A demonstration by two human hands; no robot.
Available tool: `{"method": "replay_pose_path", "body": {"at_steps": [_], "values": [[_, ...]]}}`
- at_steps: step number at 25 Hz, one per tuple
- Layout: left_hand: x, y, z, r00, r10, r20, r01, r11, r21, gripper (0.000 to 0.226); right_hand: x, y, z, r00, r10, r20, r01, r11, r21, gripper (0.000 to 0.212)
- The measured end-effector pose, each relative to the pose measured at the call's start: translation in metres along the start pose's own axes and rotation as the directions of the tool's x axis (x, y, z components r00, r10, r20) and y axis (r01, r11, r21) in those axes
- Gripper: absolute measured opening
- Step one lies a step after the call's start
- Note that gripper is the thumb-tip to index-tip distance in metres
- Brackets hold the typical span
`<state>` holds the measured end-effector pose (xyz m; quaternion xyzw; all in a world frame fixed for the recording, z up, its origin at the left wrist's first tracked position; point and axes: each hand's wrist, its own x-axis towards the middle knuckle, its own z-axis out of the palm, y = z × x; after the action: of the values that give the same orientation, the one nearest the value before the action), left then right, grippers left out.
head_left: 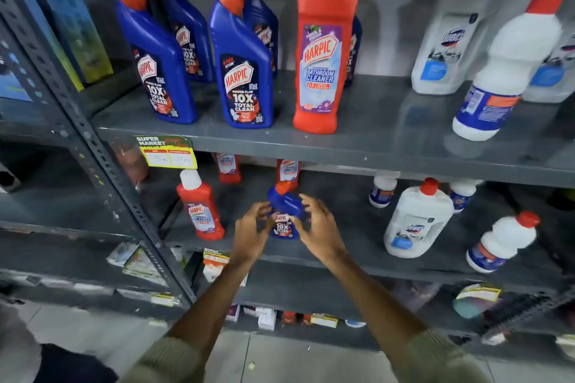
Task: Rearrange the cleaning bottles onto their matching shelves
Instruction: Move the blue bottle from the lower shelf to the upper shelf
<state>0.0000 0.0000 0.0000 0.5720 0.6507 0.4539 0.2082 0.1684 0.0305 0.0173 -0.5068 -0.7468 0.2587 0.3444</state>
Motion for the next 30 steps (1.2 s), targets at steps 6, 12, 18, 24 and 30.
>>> {"method": "replay_pose_path", "body": {"at_steps": [6, 12, 18, 24, 30], "values": [[0.055, -0.020, 0.032, 0.947, -0.303, 0.104, 0.308, 0.951, -0.028, 0.057, 0.051, 0.025, 0.038, 0.918, 0.330, 0.220, -0.332, 0.943, -0.029, 0.070], [0.039, -0.009, 0.039, 0.986, -0.166, -0.028, 0.167, 0.985, 0.044, 0.036, 0.031, 0.019, 0.030, 0.949, 0.298, 0.100, -0.299, 0.954, -0.008, 0.050], [-0.009, 0.087, -0.009, 0.966, 0.194, -0.170, -0.179, 0.979, 0.096, 0.038, -0.024, -0.039, -0.069, 0.994, -0.033, -0.106, 0.035, 0.999, 0.010, 0.051], [0.019, 0.244, -0.057, 0.790, 0.513, -0.335, -0.564, 0.823, -0.068, 0.033, -0.013, -0.128, -0.195, 0.859, -0.288, -0.423, 0.306, 0.952, -0.028, 0.047], [0.076, 0.316, -0.028, 0.840, 0.458, -0.292, -0.496, 0.865, -0.073, 0.020, 0.054, -0.126, -0.260, 0.870, -0.232, -0.435, 0.249, 0.968, -0.017, 0.043]]}}
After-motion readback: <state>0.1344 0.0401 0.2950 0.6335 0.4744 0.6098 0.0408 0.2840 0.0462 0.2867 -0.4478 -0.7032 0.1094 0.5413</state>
